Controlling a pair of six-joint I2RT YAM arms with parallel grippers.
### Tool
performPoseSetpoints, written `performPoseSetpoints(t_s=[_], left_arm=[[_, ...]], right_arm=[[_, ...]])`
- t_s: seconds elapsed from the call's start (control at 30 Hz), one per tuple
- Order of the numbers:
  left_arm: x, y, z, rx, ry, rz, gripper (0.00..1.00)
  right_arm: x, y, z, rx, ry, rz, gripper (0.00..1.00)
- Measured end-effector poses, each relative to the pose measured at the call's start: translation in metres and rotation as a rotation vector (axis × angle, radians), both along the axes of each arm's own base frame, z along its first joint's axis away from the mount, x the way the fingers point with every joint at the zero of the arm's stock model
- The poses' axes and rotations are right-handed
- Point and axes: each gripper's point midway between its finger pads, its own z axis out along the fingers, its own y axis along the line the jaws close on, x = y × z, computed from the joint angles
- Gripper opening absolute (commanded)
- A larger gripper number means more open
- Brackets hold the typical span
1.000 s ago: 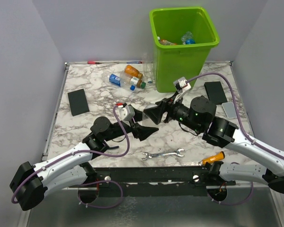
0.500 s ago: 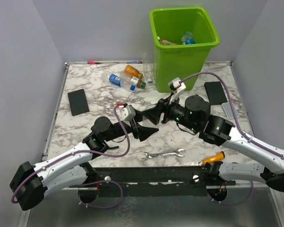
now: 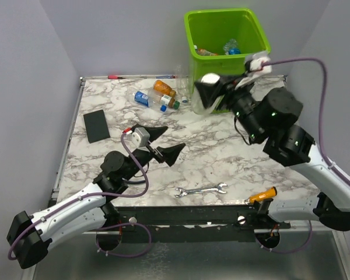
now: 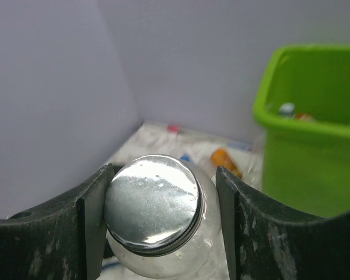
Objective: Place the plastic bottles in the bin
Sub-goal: Pick up the plastic bottle at the center of the board, then place the plastic bottle in the trash bin.
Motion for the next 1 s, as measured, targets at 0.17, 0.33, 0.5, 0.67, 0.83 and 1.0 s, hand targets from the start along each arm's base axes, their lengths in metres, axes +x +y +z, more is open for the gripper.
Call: performPoseSetpoints(t_s=[0.17, 0.33, 0.5, 0.67, 0.83, 1.0], left_arm=[[0.022, 0.038, 0.012, -0.061, -0.015, 0.228, 0.99], [0.039, 0.070, 0.014, -0.091, -0.003, 0.418, 0.99], [0.049, 0.087, 0.009, -0.088, 0.017, 0.531, 0.99], [0.054, 0.089, 0.002, -0.070, 0.035, 0.559, 0.99], [0.056, 0.087, -0.004, -0.051, 0.045, 0.562, 0.99], [0.057, 0.086, -0.007, -0.040, 0.050, 0.563, 0.99]], right_arm=[[0.055, -0.064, 0.104, 0.107, -0.232, -0.321, 0.00], [0.125, -0.123, 0.117, 0.186, -0.350, -0.614, 0.00], [0.210, -0.135, 0.100, 0.196, -0.413, -0.764, 0.00], [0.300, -0.153, 0.050, 0.130, -0.360, -0.865, 0.00], [0.349, -0.171, -0.003, 0.098, -0.239, -0.879, 0.20], [0.362, -0.180, -0.003, 0.153, -0.183, -0.809, 0.77]])
